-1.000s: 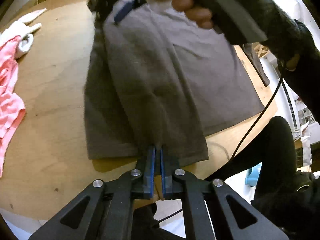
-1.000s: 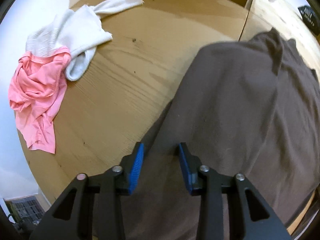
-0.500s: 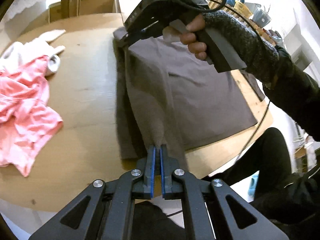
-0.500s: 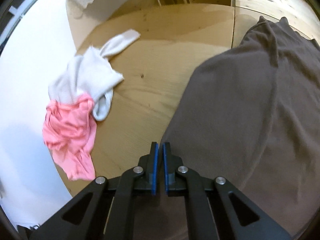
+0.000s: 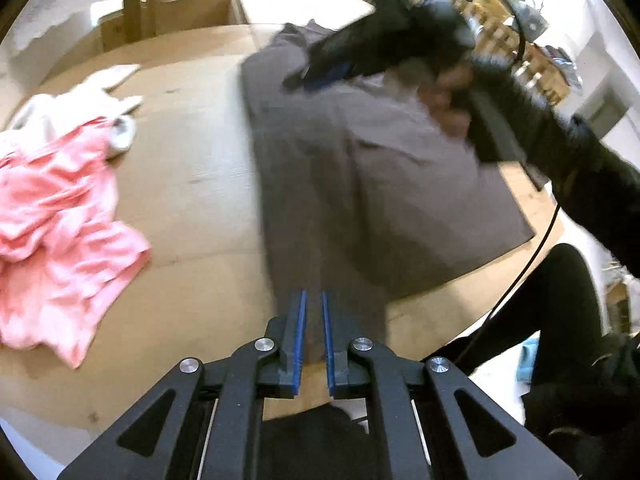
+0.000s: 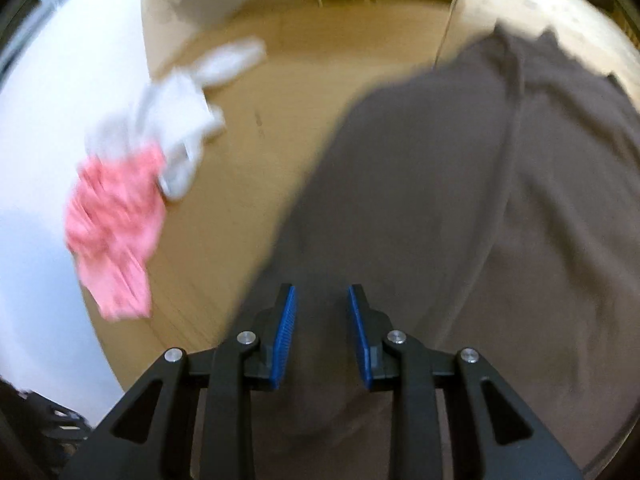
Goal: Fold clothes
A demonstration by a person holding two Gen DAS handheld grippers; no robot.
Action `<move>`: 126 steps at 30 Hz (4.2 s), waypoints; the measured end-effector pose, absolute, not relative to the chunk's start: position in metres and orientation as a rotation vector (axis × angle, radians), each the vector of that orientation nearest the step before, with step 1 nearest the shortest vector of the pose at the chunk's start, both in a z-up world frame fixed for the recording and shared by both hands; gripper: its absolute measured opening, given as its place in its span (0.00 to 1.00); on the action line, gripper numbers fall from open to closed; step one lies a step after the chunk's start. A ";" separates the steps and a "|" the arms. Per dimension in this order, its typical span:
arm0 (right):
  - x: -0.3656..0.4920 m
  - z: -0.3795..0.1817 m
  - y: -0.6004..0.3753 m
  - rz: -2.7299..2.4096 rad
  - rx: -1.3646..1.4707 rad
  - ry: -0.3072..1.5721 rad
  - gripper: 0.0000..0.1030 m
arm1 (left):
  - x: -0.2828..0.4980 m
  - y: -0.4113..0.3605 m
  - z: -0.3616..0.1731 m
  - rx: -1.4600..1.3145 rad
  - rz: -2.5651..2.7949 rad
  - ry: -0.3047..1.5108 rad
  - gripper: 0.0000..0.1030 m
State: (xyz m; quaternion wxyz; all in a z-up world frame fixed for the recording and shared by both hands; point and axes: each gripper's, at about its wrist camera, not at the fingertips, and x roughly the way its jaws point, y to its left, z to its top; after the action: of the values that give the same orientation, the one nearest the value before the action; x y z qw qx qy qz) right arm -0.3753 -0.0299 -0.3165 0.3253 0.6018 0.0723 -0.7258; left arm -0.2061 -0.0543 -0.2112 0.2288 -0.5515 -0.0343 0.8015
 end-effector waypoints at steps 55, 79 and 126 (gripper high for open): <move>-0.172 -0.319 -0.009 -1.784 1.666 0.124 0.04 | -0.187 -0.090 -0.214 -1.567 2.292 -0.018 0.12; -0.204 -0.323 -0.013 -1.919 1.608 0.249 0.17 | -0.203 -0.051 -0.247 -1.637 2.197 0.105 0.03; -0.200 -0.259 0.305 -2.396 1.620 -0.081 0.36 | -0.234 0.056 -0.222 -1.499 2.168 0.354 0.16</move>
State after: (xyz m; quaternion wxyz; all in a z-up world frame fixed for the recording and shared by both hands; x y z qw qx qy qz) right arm -0.2001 0.3052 -0.2588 0.1235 0.5556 -0.0277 -0.8217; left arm -0.2336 0.0559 -0.2224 0.2388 -0.5473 0.1292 0.7916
